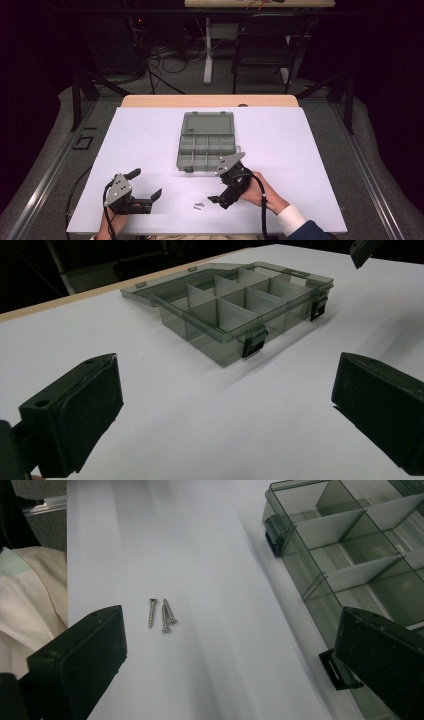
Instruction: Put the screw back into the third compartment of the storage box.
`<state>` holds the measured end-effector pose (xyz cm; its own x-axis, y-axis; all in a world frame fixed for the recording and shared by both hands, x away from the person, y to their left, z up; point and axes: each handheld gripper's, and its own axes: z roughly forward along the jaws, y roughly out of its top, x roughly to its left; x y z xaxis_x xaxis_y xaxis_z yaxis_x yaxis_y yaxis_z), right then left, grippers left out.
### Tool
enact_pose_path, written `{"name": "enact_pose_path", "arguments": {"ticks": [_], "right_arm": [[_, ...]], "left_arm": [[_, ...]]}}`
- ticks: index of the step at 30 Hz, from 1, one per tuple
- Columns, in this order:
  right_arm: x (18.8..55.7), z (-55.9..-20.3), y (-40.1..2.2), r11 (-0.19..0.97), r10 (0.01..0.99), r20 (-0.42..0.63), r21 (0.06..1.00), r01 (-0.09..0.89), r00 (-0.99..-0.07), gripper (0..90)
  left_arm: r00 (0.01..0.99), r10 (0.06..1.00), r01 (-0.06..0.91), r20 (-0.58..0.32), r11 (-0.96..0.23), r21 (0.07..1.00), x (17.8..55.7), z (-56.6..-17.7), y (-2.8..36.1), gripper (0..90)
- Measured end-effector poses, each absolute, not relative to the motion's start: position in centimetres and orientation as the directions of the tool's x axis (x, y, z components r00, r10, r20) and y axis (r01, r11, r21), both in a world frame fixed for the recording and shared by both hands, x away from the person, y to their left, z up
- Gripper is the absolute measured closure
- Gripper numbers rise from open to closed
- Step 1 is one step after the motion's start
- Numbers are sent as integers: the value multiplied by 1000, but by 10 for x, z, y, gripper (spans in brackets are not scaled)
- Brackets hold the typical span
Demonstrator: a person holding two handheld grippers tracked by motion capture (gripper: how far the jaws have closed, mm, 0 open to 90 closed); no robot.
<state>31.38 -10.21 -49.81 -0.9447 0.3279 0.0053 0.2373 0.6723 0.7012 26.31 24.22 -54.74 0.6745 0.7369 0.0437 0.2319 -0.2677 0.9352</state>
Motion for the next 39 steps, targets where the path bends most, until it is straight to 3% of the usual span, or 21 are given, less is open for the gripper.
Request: {"name": "enact_pose_path", "arguments": {"ticks": [3, 18, 28, 39], "right_arm": [[315, -497, -96, 691, 313, 2, 686, 229, -950, 2], [315, -498, -63, 801, 227, -37, 575, 165, -973, 233], [314, -505, -48, 851, 179, -44, 508, 133, -983, 464], [314, -514, -32, 898, 126, -16, 426, 108, -992, 639]], "left_arm": [[675, 737, 232, 43, -268, 935, 263, -547, 242, 0], [675, 737, 233, 41, -266, 935, 263, -547, 243, 0], [675, 736, 236, 41, -268, 934, 263, -548, 243, 0], [676, 736, 238, 41, -270, 933, 263, -548, 243, 0]]}}
